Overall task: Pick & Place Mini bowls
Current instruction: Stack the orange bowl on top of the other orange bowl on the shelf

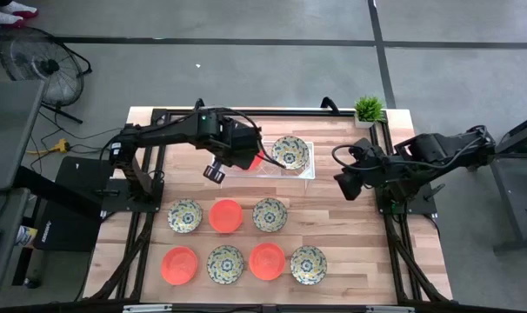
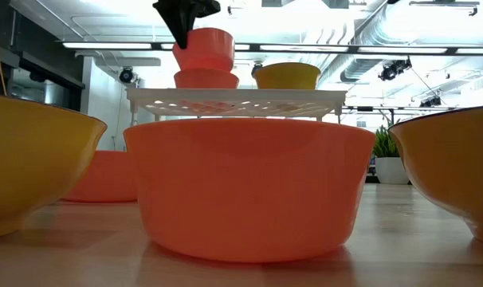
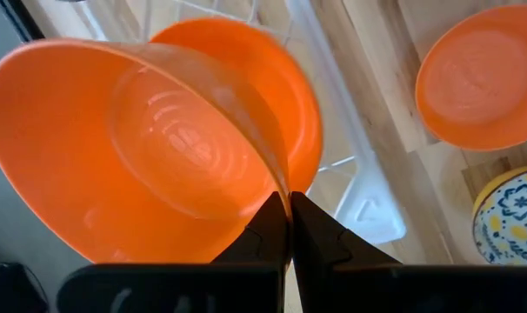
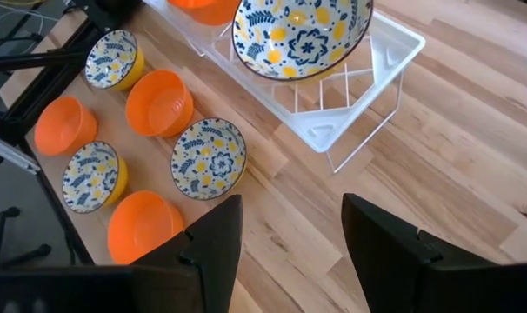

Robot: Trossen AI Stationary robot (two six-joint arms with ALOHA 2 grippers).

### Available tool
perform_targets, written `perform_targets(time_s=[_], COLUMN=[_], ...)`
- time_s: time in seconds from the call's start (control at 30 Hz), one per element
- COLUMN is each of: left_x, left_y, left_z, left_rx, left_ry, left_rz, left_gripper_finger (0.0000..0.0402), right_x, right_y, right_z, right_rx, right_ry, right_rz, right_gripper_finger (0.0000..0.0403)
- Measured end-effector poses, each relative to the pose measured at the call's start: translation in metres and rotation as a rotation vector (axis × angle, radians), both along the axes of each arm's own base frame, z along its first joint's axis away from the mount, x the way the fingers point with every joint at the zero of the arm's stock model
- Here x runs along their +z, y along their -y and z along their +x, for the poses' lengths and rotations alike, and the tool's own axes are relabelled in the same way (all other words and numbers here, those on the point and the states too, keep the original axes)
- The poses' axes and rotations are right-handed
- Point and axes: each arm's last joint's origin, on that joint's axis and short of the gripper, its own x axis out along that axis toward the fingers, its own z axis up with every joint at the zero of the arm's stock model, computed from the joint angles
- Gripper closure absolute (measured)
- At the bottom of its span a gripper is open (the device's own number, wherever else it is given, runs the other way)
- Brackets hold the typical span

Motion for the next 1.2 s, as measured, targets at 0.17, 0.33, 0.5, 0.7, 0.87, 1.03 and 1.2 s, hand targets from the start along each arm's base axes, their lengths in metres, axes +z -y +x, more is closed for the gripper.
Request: perform_targets(time_s=[0.17, 0.33, 0.5, 0.7, 0.87, 1.03, 1.2], left_x=[-0.012, -0.013, -0.013, -0.014, -0.025, -0.022, -0.022], left_y=[0.006, 0.006, 0.006, 0.007, 0.007, 0.007, 0.007], left_z=[0.011, 0.012, 0.012, 0.013, 0.022, 0.02, 0.02], left_rx=[0.025, 0.068, 0.074, 0.069, 0.064, 0.052, 0.041], left_ry=[-0.028, -0.024, -0.021, -0.023, -0.057, -0.055, -0.057], left_rz=[0.007, 0.048, 0.043, 0.021, 0.028, 0.023, 0.016], left_gripper_finger=[0.0401, 0.0401, 0.0401, 0.0401, 0.0401, 0.0401, 0.0401], right_x=[0.0, 0.0, 0.0, 0.0, 0.0, 0.0, 0.0], right_y=[0.0, 0.0, 0.0, 0.0, 0.0, 0.0, 0.0], right_z=[0.001, 0.001, 0.001, 0.001, 0.001, 0.001, 0.001], right_rx=[-0.003, -0.002, -0.002, -0.005, 0.0, 0.0, 0.0], right_ry=[0.002, 0.001, 0.001, 0.003, 0.002, 0.002, 0.002], right_rz=[-0.004, -0.002, -0.005, -0.014, -0.017, -0.018, -0.019], right_gripper_finger=[0.0217, 0.0217, 0.0217, 0.0217, 0.0217, 0.0217, 0.0217])
